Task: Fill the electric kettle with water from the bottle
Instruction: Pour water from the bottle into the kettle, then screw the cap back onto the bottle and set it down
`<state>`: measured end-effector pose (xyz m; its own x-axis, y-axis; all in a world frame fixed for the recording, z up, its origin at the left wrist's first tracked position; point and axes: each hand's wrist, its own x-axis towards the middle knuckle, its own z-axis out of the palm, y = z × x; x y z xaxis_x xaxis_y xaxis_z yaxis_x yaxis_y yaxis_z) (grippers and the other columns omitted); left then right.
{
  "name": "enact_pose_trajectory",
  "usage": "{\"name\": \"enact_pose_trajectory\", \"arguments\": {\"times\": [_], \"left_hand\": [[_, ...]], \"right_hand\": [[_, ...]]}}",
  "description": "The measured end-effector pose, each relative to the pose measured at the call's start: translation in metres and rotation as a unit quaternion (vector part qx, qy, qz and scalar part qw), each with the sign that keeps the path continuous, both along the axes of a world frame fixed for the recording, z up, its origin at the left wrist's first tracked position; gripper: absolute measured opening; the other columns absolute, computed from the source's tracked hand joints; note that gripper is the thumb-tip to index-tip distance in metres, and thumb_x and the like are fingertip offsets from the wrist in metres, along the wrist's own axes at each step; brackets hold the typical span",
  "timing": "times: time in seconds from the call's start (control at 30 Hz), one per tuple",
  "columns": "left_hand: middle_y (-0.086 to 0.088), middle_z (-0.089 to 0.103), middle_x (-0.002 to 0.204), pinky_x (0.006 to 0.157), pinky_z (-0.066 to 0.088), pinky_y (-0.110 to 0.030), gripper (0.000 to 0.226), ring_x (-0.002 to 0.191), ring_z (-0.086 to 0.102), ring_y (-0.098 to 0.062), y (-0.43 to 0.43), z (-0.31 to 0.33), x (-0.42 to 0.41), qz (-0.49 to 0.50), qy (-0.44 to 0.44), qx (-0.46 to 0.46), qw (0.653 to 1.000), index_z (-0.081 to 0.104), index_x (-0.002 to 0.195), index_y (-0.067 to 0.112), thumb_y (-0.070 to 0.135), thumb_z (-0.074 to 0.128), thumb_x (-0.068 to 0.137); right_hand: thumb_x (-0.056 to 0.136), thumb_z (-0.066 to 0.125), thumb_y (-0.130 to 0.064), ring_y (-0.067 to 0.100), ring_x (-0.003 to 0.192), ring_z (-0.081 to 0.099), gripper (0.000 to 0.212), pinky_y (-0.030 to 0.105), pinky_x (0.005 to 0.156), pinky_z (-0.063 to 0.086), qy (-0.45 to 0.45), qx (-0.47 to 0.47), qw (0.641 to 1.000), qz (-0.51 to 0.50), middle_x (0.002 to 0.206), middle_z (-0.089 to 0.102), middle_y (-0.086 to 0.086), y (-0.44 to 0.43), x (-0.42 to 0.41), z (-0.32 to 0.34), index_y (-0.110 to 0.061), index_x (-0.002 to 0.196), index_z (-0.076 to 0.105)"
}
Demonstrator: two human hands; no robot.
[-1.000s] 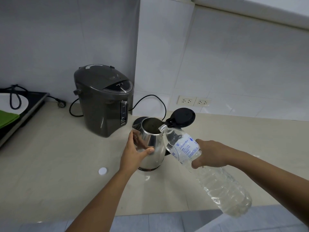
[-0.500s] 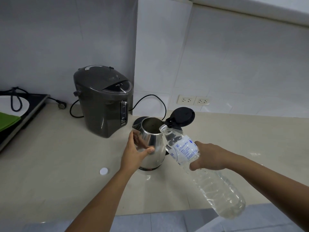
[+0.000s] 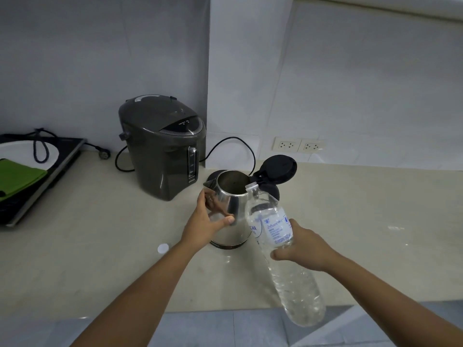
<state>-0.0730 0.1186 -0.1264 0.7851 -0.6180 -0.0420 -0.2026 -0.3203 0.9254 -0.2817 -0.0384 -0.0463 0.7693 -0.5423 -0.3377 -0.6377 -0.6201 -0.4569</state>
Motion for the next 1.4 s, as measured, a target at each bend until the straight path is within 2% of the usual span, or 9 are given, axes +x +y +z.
{"name": "enact_pose_trajectory", "arguments": {"times": [0.1, 0.23, 0.33, 0.47, 0.77, 0.97, 1.1, 1.23, 1.4], "left_hand": [[0.029, 0.047, 0.131, 0.098, 0.041, -0.024, 0.093, 0.125, 0.050, -0.005, 0.014, -0.004, 0.008, -0.030, -0.048, 0.056, 0.997, 0.026, 0.148, 0.025, 0.033, 0.084, 0.076], [-0.003, 0.027, 0.161, 0.110, 0.037, -0.034, 0.103, 0.144, 0.035, -0.023, 0.049, -0.024, 0.031, -0.037, -0.107, 0.267, 0.957, 0.005, 0.160, 0.020, 0.033, 0.075, 0.085], [-0.008, 0.017, 0.164, 0.116, 0.031, -0.037, 0.082, 0.148, 0.024, -0.025, 0.076, -0.040, 0.044, -0.077, -0.107, 0.420, 0.898, 0.018, 0.158, 0.021, 0.034, 0.065, 0.091], [-0.009, 0.041, 0.144, 0.105, 0.043, -0.036, 0.050, 0.132, 0.044, -0.026, 0.092, -0.055, 0.046, -0.074, -0.144, 0.463, 0.871, 0.043, 0.146, 0.021, 0.024, 0.052, 0.097], [-0.007, 0.053, 0.128, 0.092, 0.046, -0.027, 0.034, 0.118, 0.057, -0.023, 0.113, -0.029, 0.070, -0.004, -0.167, 0.396, 0.903, 0.058, 0.129, 0.020, 0.027, 0.055, 0.096], [-0.006, 0.059, 0.120, 0.090, 0.048, -0.031, 0.033, 0.105, 0.062, -0.023, 0.137, 0.057, 0.113, 0.067, -0.197, 0.264, 0.942, 0.065, 0.124, 0.017, 0.021, 0.066, 0.091], [0.001, 0.059, 0.113, 0.083, 0.044, -0.024, 0.031, 0.094, 0.059, -0.012, 0.150, 0.113, 0.122, 0.116, -0.215, 0.151, 0.958, 0.066, 0.121, 0.016, 0.014, 0.070, 0.090], [0.007, 0.059, 0.108, 0.090, 0.048, -0.026, 0.034, 0.097, 0.060, -0.009, 0.158, 0.142, 0.117, 0.125, -0.220, 0.086, 0.964, 0.066, 0.122, 0.016, 0.012, 0.070, 0.088], [0.014, 0.066, 0.103, 0.082, 0.050, -0.017, 0.026, 0.091, 0.061, 0.003, 0.157, 0.157, 0.106, 0.140, -0.186, 0.004, 0.972, 0.069, 0.115, 0.022, 0.021, 0.072, 0.089]], "right_hand": [[0.066, 0.078, -0.047, 0.011, 0.084, 0.064, 0.058, 0.030, 0.075, 0.052, -0.031, 0.016, 0.999, 0.000, 0.092, 0.067, -0.009, 0.007, 0.001, -0.004, -0.031, 0.110, 0.044], [0.063, 0.078, -0.051, 0.008, 0.089, 0.064, 0.065, 0.031, 0.079, 0.054, -0.073, 0.040, 0.996, 0.020, 0.099, 0.066, -0.014, 0.019, 0.005, -0.007, -0.036, 0.115, 0.041], [0.063, 0.079, -0.050, 0.004, 0.092, 0.064, 0.071, 0.029, 0.081, 0.054, -0.101, 0.060, 0.992, 0.038, 0.102, 0.067, -0.016, 0.031, 0.011, -0.007, -0.040, 0.121, 0.039], [0.060, 0.078, -0.052, 0.002, 0.099, 0.064, 0.082, 0.029, 0.087, 0.054, -0.144, 0.096, 0.983, 0.053, 0.109, 0.068, -0.019, 0.047, 0.023, -0.007, -0.042, 0.130, 0.038], [0.060, 0.088, -0.043, -0.005, 0.102, 0.063, 0.072, 0.028, 0.091, 0.054, -0.249, 0.170, 0.952, 0.046, 0.109, 0.067, -0.024, 0.097, 0.087, -0.010, -0.049, 0.115, 0.043], [0.059, 0.088, -0.042, 0.000, 0.102, 0.064, 0.074, 0.034, 0.091, 0.054, -0.273, 0.187, 0.943, 0.038, 0.111, 0.067, -0.018, 0.129, 0.146, -0.030, -0.039, 0.118, 0.043], [0.064, 0.088, -0.032, 0.003, 0.092, 0.064, 0.065, 0.023, 0.077, 0.052, -0.298, 0.182, 0.937, 0.012, 0.099, 0.064, -0.019, 0.152, 0.179, -0.039, -0.030, 0.112, 0.045], [0.066, 0.088, -0.025, -0.004, 0.085, 0.060, 0.060, 0.018, 0.072, 0.048, -0.330, 0.186, 0.926, -0.005, 0.096, 0.060, -0.021, 0.167, 0.203, -0.049, -0.037, 0.102, 0.042], [0.065, 0.088, -0.023, -0.004, 0.089, 0.062, 0.062, 0.020, 0.074, 0.051, -0.343, 0.192, 0.919, 0.007, 0.100, 0.063, -0.017, 0.166, 0.216, -0.055, -0.037, 0.103, 0.041]]}}
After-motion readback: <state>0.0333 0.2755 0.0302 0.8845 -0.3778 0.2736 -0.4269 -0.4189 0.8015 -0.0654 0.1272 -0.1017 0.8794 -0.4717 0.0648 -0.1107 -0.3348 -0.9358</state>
